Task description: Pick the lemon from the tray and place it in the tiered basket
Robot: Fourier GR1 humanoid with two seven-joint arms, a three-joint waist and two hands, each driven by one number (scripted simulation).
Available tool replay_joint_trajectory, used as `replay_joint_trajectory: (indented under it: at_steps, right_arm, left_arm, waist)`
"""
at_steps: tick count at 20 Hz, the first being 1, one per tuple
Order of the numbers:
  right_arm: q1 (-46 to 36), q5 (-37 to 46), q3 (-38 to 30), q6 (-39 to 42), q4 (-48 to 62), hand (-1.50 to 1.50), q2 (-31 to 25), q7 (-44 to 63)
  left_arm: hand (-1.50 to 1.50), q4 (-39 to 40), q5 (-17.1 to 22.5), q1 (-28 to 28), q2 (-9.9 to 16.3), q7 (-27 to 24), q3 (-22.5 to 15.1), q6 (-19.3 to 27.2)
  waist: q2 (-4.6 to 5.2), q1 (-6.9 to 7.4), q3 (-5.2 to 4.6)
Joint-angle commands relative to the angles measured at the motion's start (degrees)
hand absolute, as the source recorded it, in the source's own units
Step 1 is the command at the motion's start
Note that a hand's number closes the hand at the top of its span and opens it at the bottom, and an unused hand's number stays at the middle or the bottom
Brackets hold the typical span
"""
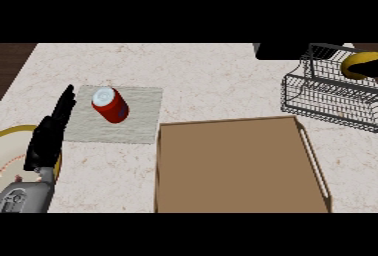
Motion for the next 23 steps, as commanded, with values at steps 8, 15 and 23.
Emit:
replay_joint_trajectory:
  at_steps: [8,15,23]
  right_arm:
    - [2.01,-7.59,-8.55,4.99,-15.1,-1.5,-7.0,9.82]
    - [15.73,-20.2,-21.71,13.69,-21.27,-1.5,-9.6,10.26]
    - [31.43,-35.97,-40.61,25.31,-26.9,-1.5,-11.22,1.65]
  left_arm:
    - [0.0,-1.87,0.18,0.38,0.62,1.87,1.79,-1.67]
    - [0.0,-4.74,-1.7,3.87,-1.55,1.66,0.4,0.04]
    - [0.0,-1.37,0.05,1.24,-0.22,0.78,3.36,-2.13]
  waist:
    - [-0.4,-1.0,-0.06]
    - [-0.5,-1.47,0.01]
    - [-0.36,-2.02,-0.02]
